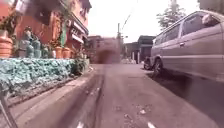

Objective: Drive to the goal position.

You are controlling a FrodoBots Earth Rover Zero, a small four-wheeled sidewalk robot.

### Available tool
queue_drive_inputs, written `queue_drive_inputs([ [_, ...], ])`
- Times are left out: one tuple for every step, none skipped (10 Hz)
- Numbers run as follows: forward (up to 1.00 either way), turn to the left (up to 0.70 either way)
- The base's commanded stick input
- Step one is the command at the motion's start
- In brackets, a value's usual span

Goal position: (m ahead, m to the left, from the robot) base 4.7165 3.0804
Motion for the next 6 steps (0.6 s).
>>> queue_drive_inputs([
  [0.95, -0.25],
  [0.95, -0.14],
  [0.95, 0.0],
  [0.95, 0.0],
  [0.95, 0.0],
  [0.95, 0.0],
])
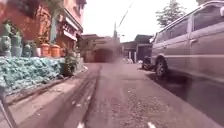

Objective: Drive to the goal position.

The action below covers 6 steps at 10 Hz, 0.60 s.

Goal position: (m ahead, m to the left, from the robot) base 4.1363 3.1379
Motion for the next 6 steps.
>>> queue_drive_inputs([
  [0.95, 0.0],
  [0.95, 0.0],
  [0.95, 0.0],
  [0.95, 0.0],
  [0.95, 0.0],
  [0.95, 0.0],
])
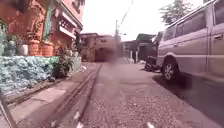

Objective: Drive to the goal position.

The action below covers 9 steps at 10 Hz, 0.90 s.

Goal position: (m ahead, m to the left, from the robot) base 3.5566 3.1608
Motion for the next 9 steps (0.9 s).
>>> queue_drive_inputs([
  [0.95, 0.0],
  [0.95, 0.0],
  [0.95, 0.0],
  [0.95, 0.0],
  [0.95, 0.0],
  [0.95, 0.0],
  [0.95, 0.0],
  [0.95, 0.0],
  [0.95, 0.0],
])
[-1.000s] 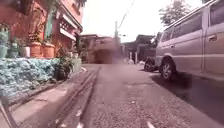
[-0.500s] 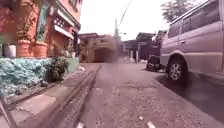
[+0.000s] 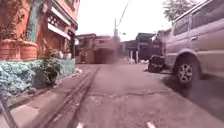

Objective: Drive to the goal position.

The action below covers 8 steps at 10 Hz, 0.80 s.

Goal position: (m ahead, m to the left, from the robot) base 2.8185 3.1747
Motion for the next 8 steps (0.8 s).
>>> queue_drive_inputs([
  [0.95, 0.0],
  [0.95, 0.0],
  [0.95, 0.0],
  [0.95, 0.0],
  [0.94, 0.0],
  [0.93, 0.0],
  [0.93, 0.0],
  [0.92, 0.0],
])
